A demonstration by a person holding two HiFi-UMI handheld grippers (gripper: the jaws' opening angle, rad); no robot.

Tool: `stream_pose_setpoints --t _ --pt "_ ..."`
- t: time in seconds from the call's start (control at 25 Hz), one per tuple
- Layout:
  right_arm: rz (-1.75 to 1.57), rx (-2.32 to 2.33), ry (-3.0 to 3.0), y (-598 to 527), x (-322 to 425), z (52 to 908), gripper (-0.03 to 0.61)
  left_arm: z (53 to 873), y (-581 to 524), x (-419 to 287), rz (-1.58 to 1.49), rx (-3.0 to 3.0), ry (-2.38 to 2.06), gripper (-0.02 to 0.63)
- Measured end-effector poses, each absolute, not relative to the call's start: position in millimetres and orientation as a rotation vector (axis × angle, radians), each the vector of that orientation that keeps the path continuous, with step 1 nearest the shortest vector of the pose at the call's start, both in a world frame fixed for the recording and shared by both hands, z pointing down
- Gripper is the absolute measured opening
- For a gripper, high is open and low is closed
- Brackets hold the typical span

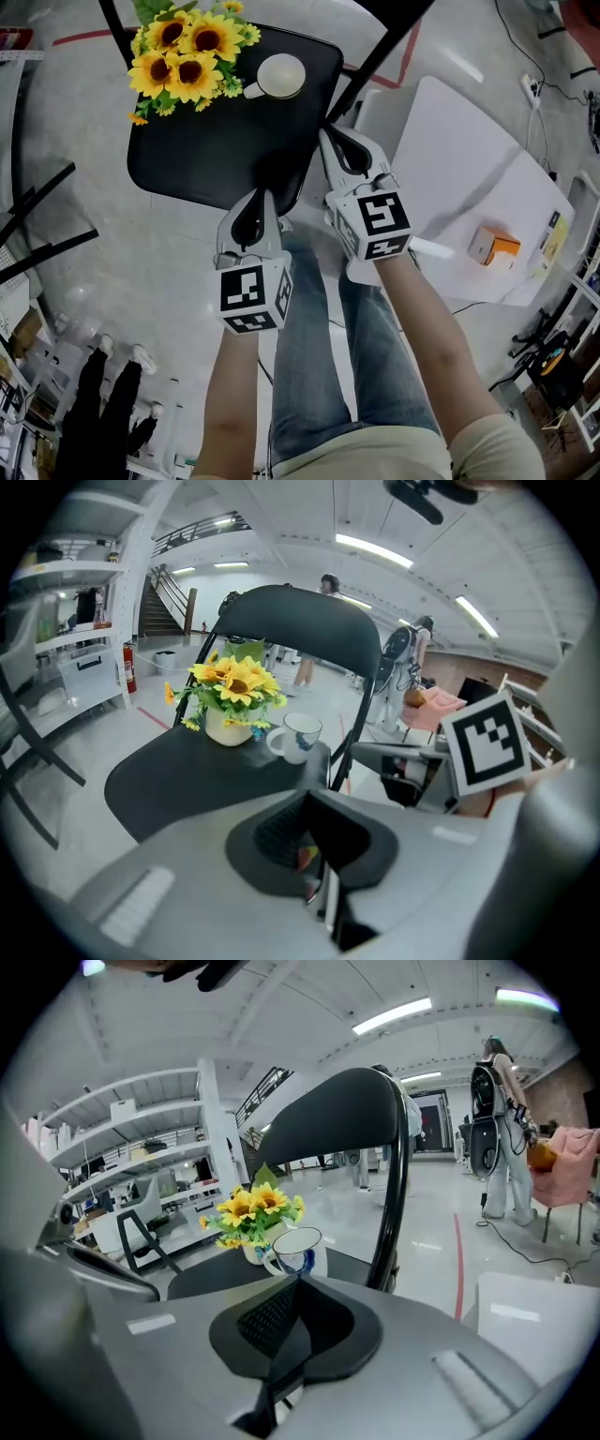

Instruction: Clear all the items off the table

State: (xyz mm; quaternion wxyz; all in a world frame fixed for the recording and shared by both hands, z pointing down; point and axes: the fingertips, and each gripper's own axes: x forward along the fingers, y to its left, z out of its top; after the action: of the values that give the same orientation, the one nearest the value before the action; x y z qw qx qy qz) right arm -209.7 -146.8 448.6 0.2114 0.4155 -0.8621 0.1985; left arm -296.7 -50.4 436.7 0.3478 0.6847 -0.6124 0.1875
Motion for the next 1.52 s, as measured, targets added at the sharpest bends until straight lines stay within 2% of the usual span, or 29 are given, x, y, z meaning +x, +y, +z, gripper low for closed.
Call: stream_pose_setpoints --t 0.72,1.52 --pt "0.658 1.362 -2.333 -106.3 -88.1 413.0 0.0 414.1 -39.6 -201.0 0.509 1.888 -1.527 0.009" --pt "0.634 1.551 -2.196 -55.4 101.3 380.2 0.0 392.2 -18.6 -27.2 0.582 2.049 -1.325 0.009"
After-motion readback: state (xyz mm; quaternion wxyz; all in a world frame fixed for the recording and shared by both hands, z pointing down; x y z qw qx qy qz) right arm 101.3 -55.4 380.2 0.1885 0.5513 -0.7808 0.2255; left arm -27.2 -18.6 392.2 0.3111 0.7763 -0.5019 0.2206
